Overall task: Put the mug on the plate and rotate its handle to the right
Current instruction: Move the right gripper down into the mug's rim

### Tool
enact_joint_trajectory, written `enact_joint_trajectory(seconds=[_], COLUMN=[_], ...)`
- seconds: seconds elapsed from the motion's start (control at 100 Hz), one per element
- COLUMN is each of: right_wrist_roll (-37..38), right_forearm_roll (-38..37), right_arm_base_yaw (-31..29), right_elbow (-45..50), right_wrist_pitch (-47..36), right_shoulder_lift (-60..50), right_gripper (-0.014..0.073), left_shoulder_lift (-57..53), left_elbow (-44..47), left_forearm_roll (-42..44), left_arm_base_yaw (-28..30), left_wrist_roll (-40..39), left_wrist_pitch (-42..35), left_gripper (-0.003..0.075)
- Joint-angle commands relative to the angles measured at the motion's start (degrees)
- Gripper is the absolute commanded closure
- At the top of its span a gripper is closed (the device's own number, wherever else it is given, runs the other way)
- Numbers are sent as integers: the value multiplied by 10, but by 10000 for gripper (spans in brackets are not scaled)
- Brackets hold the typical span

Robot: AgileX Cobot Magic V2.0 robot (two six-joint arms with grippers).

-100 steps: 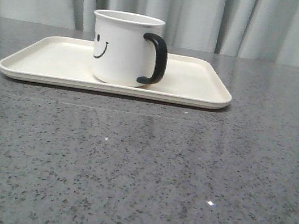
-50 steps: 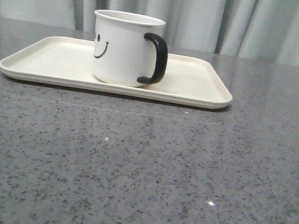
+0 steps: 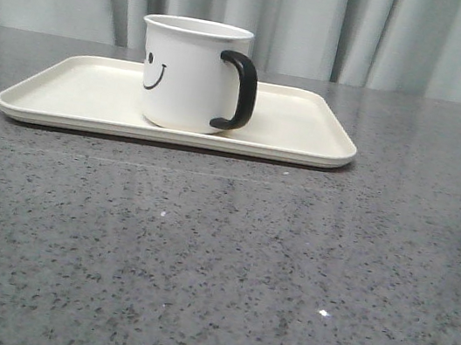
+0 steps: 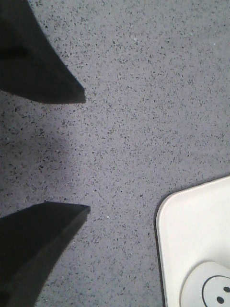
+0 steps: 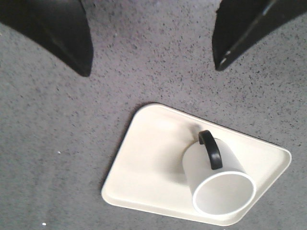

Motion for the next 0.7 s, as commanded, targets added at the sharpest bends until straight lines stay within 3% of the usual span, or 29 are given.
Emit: enact_joint_trajectory(seconds=[0.0, 0.34, 0.69], right_wrist_roll=[-12, -9, 88], right_forearm_roll=[24, 10, -83], right_arm_base_yaw=[24, 149, 187], right_elbow=[-50, -214, -410], right_wrist_pitch=[-43, -72, -48], right_shoulder_lift=[51, 270, 442], right_gripper=[64, 64, 64], left_shoulder_lift=[2, 2, 2], left_elbow=[-15, -15, -15], left_forearm_roll=[-5, -10, -10], left_arm_base_yaw=[2, 2, 2], left_wrist_roll=[-1, -1, -1], left_wrist_pitch=[-38, -38, -38], left_gripper=[279, 279, 279])
